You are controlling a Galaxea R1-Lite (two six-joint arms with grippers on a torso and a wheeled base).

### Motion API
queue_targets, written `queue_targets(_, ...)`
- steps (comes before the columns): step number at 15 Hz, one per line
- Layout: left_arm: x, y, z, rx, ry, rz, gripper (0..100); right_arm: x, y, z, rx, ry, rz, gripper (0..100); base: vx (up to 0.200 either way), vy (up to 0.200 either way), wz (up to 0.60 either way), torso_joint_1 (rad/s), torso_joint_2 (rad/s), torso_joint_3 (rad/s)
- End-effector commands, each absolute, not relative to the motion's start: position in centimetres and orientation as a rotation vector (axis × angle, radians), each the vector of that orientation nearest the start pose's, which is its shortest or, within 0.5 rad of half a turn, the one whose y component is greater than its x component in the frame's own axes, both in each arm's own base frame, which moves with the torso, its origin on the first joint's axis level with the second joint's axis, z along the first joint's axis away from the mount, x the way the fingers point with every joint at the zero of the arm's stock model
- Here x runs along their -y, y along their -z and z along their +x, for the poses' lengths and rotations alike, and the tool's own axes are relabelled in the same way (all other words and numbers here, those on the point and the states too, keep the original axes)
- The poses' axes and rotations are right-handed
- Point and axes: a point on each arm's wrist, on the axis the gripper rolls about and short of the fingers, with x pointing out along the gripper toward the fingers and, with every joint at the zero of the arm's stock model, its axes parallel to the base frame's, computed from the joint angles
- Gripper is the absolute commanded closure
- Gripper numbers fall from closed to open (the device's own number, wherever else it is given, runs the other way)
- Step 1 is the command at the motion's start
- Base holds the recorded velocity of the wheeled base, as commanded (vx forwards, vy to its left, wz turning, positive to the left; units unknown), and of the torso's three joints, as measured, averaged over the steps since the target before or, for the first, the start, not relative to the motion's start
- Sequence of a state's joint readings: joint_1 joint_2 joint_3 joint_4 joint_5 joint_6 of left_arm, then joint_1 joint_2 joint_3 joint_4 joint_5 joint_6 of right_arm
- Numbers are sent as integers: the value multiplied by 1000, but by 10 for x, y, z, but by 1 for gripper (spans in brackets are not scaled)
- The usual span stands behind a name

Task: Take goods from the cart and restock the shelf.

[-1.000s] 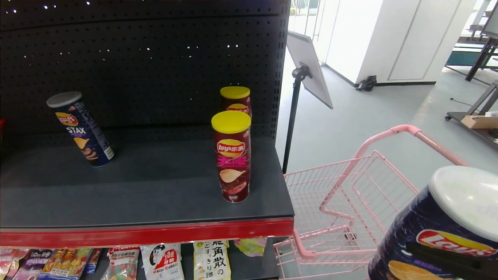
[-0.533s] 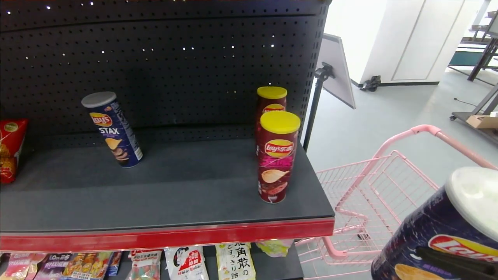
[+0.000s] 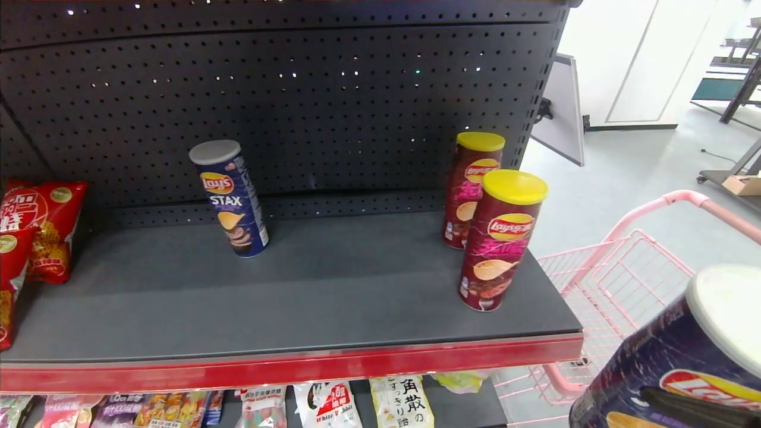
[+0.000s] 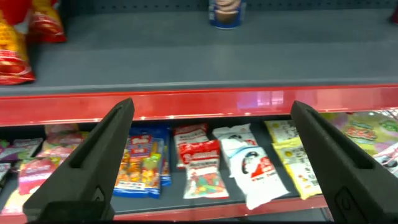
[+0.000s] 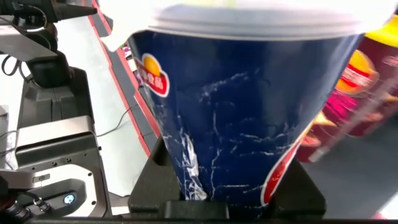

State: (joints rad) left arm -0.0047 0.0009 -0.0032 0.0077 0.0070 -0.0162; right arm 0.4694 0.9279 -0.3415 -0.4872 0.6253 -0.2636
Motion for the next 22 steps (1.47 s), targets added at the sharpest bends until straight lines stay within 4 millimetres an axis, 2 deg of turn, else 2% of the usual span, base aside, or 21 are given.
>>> queue_targets(1,0,-76,-23,-6,-3,-17,0,-58,-193,86,34,-1102,-228,100,0,200,0,2,2,-2)
queue_targets(15,0,-76,-23,-6,-3,-17,0,-57,-185,83,9,-1109,-225,100,0,200,0,1,2,2)
queue_targets(22,0,-76,-23,-6,-5,-15,0,-55,-180,80,0,-1110,-223,100,0,0,0,0,0,0)
